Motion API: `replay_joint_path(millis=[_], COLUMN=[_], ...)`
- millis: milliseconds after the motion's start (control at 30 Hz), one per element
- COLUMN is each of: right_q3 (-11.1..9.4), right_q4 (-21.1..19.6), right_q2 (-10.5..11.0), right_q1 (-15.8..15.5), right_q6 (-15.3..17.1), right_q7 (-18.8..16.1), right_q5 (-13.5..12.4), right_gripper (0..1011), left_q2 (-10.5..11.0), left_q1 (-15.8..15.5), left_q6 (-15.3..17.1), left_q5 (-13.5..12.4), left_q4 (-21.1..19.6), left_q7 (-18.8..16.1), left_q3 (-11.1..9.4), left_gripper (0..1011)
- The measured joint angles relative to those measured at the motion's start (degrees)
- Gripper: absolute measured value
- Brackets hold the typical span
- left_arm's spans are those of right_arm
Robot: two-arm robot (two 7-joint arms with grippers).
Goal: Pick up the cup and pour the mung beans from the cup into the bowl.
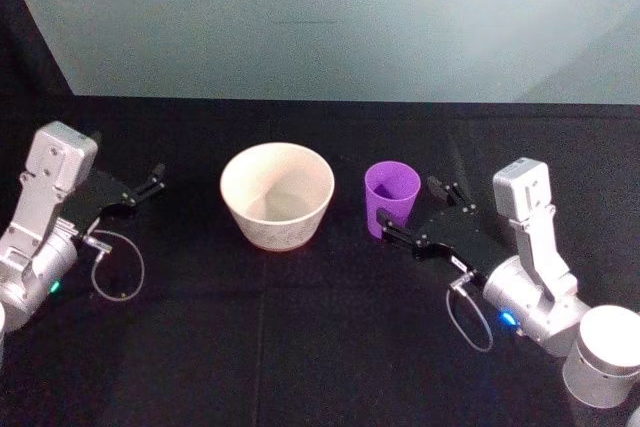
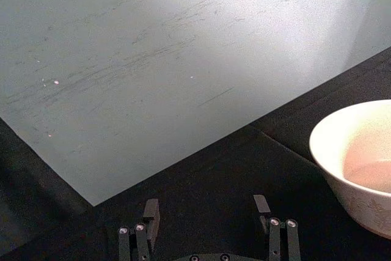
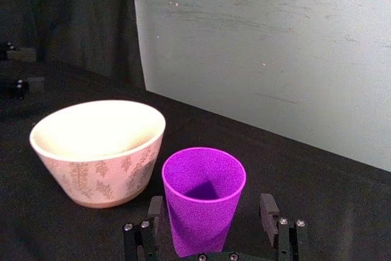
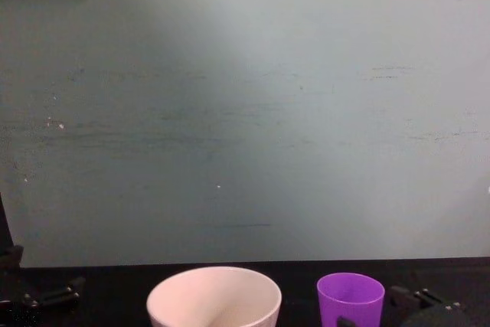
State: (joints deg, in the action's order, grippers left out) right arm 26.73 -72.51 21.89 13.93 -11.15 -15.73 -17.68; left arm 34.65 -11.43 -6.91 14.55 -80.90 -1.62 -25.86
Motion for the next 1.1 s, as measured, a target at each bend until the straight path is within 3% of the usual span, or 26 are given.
replay_joint_path(millis=[433,933,1100], right_q3=[-1.1,-2.2,-2.6], right_q4=[5.6,9.9,10.0], right_q2=[-4.3,-7.0,-7.5], right_q1=[2.6,4.6,4.6], right_q6=[-1.1,-1.2,-0.7], right_q7=[-3.1,-5.1,-5.1], right_q5=[-1.1,-0.4,0.3], right_gripper=[1003,1003,892], left_q2=[0.0,0.0,0.0], left_q1=[0.0,0.0,0.0], left_q6=[0.0,0.0,0.0], left_q5=[0.0,0.0,0.0], left_q4=[0.0,0.0,0.0], left_q7=[0.0,0.0,0.0], left_q3=[0.0,0.0,0.0], left_gripper=[1000,1000,1000])
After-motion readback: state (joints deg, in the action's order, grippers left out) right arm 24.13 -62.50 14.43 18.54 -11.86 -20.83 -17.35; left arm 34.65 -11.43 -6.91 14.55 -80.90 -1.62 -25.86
